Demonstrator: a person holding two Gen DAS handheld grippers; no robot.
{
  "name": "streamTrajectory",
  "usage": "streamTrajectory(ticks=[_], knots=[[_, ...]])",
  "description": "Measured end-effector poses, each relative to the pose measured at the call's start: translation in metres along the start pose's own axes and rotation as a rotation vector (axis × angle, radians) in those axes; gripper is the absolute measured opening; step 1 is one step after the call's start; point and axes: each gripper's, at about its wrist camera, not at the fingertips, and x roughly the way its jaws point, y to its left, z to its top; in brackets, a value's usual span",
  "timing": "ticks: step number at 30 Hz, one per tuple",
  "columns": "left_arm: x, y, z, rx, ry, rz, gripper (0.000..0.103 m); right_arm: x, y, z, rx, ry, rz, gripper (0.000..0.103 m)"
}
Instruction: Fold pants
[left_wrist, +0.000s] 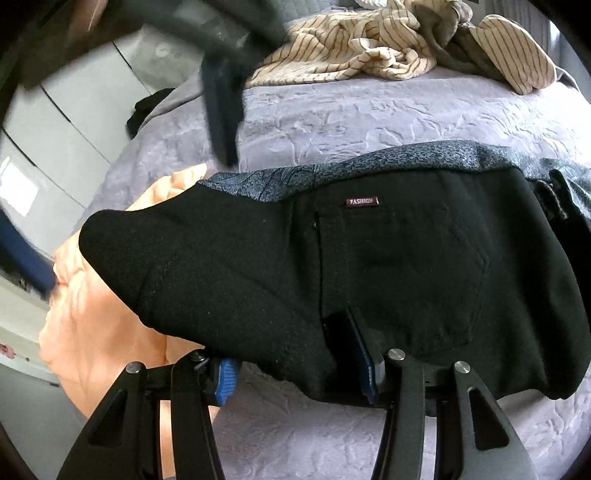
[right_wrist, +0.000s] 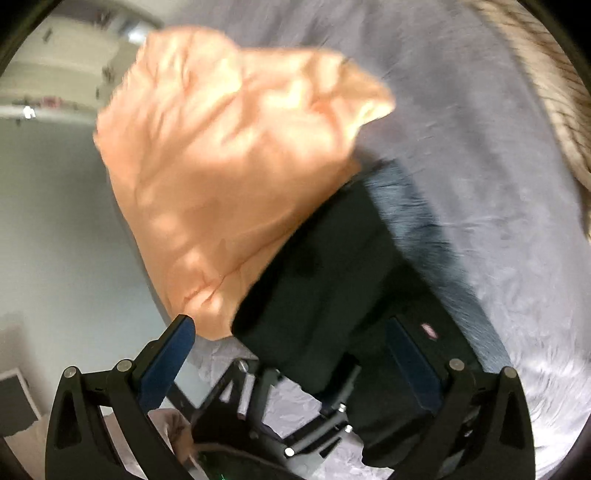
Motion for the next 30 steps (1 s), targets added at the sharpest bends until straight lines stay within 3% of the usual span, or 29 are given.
streamTrajectory(ticks=[3, 4, 5, 6, 12, 19, 25, 30], knots=[[-0.001, -0.002, 0.002, 0.003, -0.003, 0.006, 0.053, 0.027, 0.005, 0.01, -0.007, 0.093, -0.047, 0.102], [-0.002, -0.002, 0.003, 0.004, 0.0, 0.003, 0.053, 0.034, 0.002, 0.01, 0.001, 0.116, -0.07, 0.086], [-0.002, -0.003, 0.003, 0.007, 0.01, -0.002, 0.053, 0.036, -0.002, 0.009, 0.01, 0.122, -0.074, 0.026], [-0.005, -0.004, 0.004, 0.015, 0.003, 0.0, 0.053, 0.034, -0.009, 0.006, 0.041, 0.121, -0.041, 0.022], [-0.052, -0.018, 0.02, 0.072, -0.115, -0.014, 0.053, -0.03, -0.047, -0.047, 0.089, -0.116, 0.132, 0.021], [-0.126, -0.059, 0.054, 0.15, -0.268, -0.086, 0.053, -0.112, -0.123, -0.167, 0.237, -0.446, 0.382, 0.021], [-0.181, -0.134, 0.074, 0.259, -0.352, -0.184, 0.053, -0.154, -0.182, -0.287, 0.351, -0.682, 0.461, 0.021], [-0.197, -0.208, 0.07, 0.4, -0.372, -0.233, 0.053, -0.144, -0.232, -0.373, 0.479, -0.814, 0.503, 0.021]])
